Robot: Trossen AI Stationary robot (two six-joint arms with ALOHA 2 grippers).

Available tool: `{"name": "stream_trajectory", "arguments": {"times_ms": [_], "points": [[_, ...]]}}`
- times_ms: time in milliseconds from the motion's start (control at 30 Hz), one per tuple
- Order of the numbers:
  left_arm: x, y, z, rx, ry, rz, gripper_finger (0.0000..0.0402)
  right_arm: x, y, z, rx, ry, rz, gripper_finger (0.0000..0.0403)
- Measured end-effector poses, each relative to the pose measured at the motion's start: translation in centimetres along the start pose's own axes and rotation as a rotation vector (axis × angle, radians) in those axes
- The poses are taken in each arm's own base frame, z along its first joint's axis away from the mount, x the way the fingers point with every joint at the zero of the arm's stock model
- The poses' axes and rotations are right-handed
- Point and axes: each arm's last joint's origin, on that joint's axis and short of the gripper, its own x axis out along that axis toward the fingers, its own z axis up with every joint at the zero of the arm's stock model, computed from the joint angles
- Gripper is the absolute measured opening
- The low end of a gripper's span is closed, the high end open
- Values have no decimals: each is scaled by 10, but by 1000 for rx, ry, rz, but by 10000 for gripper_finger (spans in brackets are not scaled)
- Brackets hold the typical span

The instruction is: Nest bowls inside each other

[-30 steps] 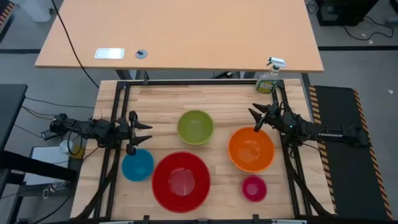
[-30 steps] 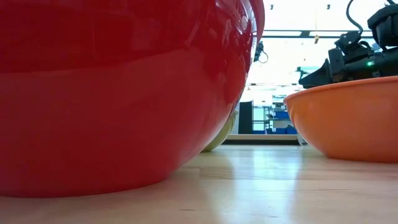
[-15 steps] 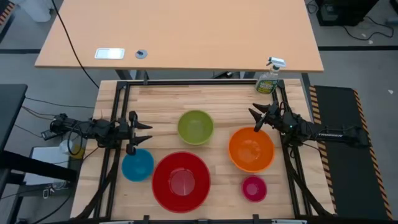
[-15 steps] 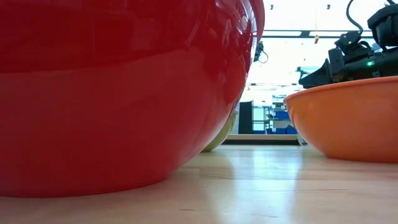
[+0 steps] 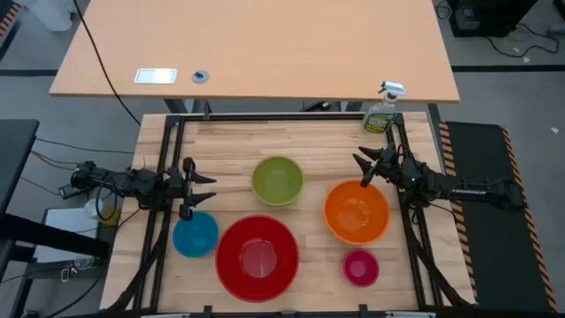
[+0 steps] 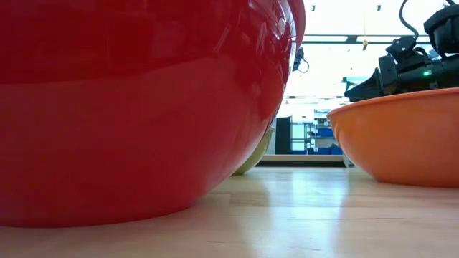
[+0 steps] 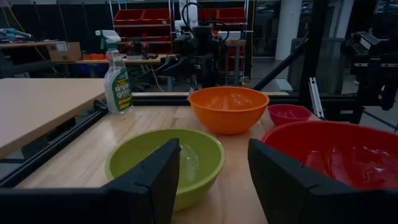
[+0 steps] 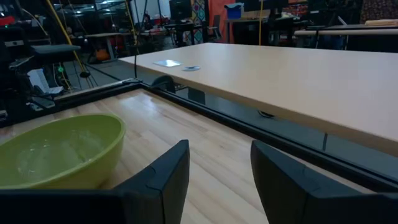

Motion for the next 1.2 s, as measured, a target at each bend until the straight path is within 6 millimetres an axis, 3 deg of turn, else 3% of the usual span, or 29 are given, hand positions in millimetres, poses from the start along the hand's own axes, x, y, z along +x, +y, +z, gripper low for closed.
{"name": "stream_trajectory", "arguments": {"times_ms": [300, 600, 833, 1000, 1133, 1200], "points": [[0, 0, 0, -5, -3, 0, 192, 0, 0, 0, 0, 0, 0, 178], [-1, 0, 13, -47, -131, 1, 192, 0, 0, 1, 12, -14, 1, 178], [-2, 1, 19, -67, -186, 2, 192, -4, 3, 28, 493, -251, 123, 178], [-3, 1, 22, -80, -224, 1, 192, -7, 5, 38, 559, -327, 229, 178], [-2, -1, 27, -68, -205, -49, 192, -5, 7, 38, 625, -295, 283, 178], [0, -1, 33, -63, -179, -61, 192, -4, 12, 50, 611, -272, 354, 178]]}}
